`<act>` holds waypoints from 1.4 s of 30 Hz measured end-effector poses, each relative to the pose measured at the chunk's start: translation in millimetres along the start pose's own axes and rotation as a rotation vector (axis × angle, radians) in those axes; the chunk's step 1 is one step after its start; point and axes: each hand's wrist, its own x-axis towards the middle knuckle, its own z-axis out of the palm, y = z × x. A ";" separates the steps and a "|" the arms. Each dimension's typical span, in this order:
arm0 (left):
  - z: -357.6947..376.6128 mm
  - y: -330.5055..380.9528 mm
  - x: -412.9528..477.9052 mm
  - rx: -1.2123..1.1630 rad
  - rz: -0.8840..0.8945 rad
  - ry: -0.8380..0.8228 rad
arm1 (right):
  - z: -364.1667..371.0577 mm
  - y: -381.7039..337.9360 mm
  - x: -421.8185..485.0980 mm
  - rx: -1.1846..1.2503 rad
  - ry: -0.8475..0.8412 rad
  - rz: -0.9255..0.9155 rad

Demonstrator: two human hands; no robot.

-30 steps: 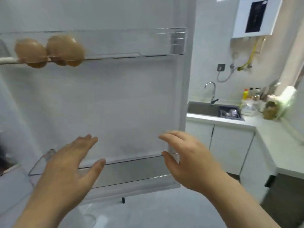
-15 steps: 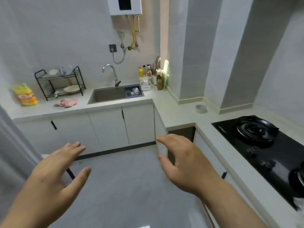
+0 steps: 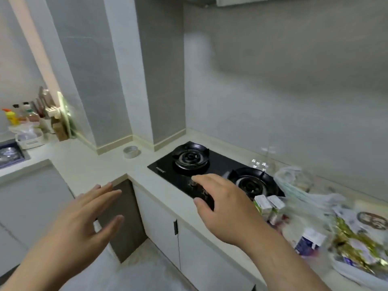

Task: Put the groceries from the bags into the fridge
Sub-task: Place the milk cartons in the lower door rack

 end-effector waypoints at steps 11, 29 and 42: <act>88.5 68.8 121.0 -0.274 0.405 -0.258 | -24.6 71.9 -50.3 -0.081 0.100 0.560; 194.5 135.5 172.1 -0.446 0.832 -0.595 | -11.3 85.3 -116.7 -0.172 0.226 1.123; 270.2 188.6 192.1 -0.481 0.628 -0.738 | -20.1 212.7 -108.3 -0.079 0.112 1.066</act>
